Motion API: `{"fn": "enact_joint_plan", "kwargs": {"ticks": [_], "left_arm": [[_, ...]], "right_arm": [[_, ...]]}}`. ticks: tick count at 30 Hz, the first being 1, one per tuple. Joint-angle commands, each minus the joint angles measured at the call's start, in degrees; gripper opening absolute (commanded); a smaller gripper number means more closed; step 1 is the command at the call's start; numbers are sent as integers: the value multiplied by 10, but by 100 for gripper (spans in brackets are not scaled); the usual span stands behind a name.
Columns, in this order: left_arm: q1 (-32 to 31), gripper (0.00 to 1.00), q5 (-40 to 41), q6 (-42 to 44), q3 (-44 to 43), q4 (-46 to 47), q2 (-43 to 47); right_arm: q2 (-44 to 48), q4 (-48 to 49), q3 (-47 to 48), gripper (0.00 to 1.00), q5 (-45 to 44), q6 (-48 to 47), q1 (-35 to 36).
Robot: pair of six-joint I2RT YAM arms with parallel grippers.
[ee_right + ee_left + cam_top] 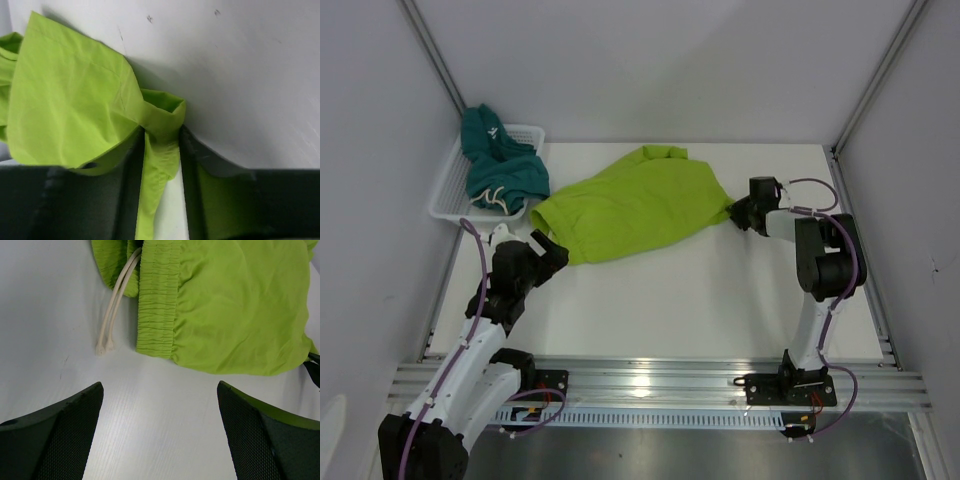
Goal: Fold and stack the shorts
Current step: Flatten the shorts out
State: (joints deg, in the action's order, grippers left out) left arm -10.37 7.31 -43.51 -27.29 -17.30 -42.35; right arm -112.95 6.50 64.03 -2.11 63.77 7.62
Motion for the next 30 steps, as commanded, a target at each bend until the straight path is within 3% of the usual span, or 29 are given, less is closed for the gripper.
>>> {"fn": "enact_joint_plan", "kwargs": {"ticks": [1,5,7,12,19,27,30], "left_arm": [[-4,96,6,2,2,2,3],[-4,96,2,1,4,3,-1],[-4,96,1,-1,7,6,-3],[-13,95,-31,-17,29,30,-11],[-77,96,19,-87,84,54,13],[-117,97,45,-164,111,219,-107],[-122,96,65,-174,103,230,-167]], "right_arm": [[-25,-105,31,25,-66,-14,11],[-22,-108,29,13,-66,-12,13],[-14,-112,28,0,-65,-13,11],[28,-133,22,0,-87,-21,11],[76,-168,20,0,-106,-16,5],[128,-156,-20,0,-112,-10,13],[139,-156,-26,0,-111,-11,14]]}}
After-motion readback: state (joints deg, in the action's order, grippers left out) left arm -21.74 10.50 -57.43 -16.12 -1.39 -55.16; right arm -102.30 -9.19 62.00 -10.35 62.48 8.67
